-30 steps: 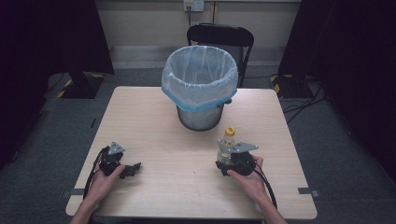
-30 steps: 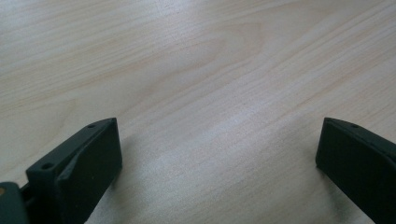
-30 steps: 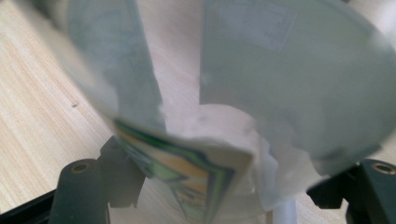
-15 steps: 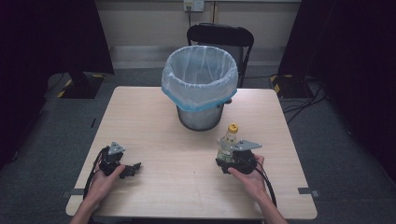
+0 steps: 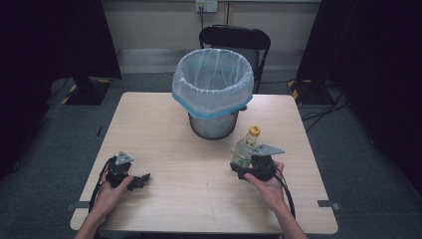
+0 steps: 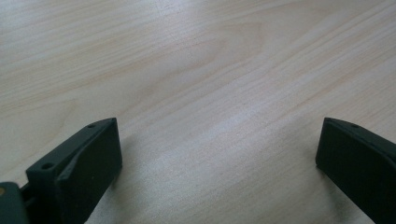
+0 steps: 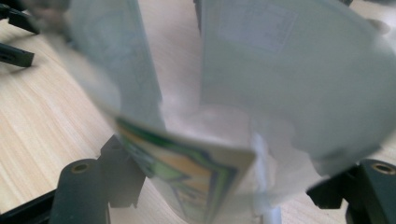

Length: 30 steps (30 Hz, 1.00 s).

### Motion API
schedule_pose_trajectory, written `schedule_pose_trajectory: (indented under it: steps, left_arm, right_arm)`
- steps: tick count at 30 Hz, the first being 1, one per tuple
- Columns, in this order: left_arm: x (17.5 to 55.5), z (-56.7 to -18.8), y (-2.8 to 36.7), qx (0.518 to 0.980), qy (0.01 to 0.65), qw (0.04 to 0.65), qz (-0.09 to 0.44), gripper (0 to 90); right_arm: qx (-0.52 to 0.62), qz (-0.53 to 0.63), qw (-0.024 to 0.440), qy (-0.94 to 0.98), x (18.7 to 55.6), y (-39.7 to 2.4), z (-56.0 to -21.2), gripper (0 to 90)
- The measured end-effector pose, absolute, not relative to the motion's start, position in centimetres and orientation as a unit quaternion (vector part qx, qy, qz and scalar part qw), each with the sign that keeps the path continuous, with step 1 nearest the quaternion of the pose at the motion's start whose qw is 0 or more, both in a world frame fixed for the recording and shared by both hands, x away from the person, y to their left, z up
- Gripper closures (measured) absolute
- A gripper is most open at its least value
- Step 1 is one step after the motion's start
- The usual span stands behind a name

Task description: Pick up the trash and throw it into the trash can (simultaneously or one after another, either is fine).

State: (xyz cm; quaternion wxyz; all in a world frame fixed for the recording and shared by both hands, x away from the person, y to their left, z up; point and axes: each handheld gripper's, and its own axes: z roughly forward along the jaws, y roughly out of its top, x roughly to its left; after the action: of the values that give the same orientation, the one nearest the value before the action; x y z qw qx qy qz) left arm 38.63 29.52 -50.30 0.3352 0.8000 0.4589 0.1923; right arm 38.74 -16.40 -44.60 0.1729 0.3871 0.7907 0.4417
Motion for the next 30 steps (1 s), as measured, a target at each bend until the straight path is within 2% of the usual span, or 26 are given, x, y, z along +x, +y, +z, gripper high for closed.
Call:
schedule_pose_trajectory:
  steps: [30]
  left_arm:
    - [38.6, -50.3, 29.5, 0.799, 0.459, 0.336, 0.192, 0.0]
  right_arm:
    - [0.380, 0.489, 0.181, 0.764, 39.1, -16.9, -40.7, 27.7]
